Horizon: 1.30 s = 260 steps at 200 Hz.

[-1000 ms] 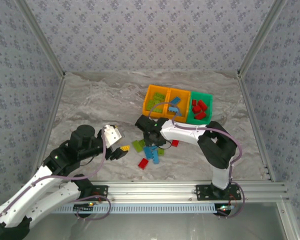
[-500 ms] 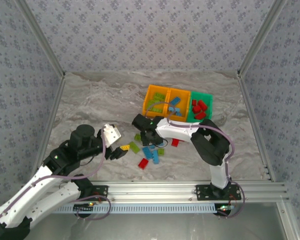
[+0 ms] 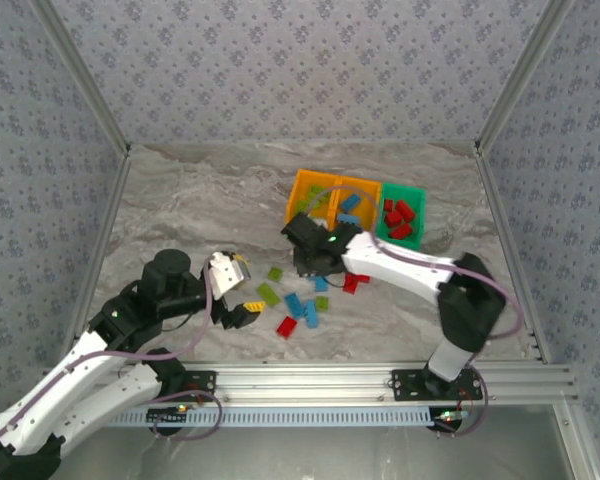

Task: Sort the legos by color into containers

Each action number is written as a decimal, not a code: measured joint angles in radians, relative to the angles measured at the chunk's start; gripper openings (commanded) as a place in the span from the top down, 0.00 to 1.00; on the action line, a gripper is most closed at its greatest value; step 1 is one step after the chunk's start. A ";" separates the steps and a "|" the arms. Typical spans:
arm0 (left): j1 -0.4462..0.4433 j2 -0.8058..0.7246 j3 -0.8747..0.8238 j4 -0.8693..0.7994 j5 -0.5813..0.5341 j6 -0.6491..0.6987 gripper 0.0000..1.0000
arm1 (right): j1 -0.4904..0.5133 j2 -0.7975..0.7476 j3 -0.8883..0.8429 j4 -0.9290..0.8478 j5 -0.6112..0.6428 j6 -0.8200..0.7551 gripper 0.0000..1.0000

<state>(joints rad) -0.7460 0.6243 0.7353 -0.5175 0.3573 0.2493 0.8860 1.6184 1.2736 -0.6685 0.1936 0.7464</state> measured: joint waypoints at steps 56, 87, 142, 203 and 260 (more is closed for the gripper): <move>0.012 0.000 -0.022 0.051 0.043 -0.008 0.01 | -0.363 -0.068 0.014 0.098 0.002 -0.152 0.78; 0.013 0.000 -0.022 0.059 -0.026 -0.036 0.01 | -0.471 0.167 0.129 0.119 -0.033 -0.226 0.70; 0.013 0.002 -0.022 0.058 -0.101 -0.053 0.01 | -0.500 0.302 0.285 0.065 -0.024 -0.269 0.47; 0.013 0.006 -0.023 0.057 -0.134 -0.060 0.01 | -0.346 -0.222 -0.066 0.042 0.045 -0.188 0.41; 0.020 0.035 -0.028 0.058 -0.134 -0.059 0.01 | -0.092 -0.419 -0.444 0.014 0.036 0.149 0.07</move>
<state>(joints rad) -0.7261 0.6598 0.7074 -0.4599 0.2237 0.1905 0.7937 1.1992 0.8299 -0.6540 0.2298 0.8951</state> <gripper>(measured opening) 0.992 0.902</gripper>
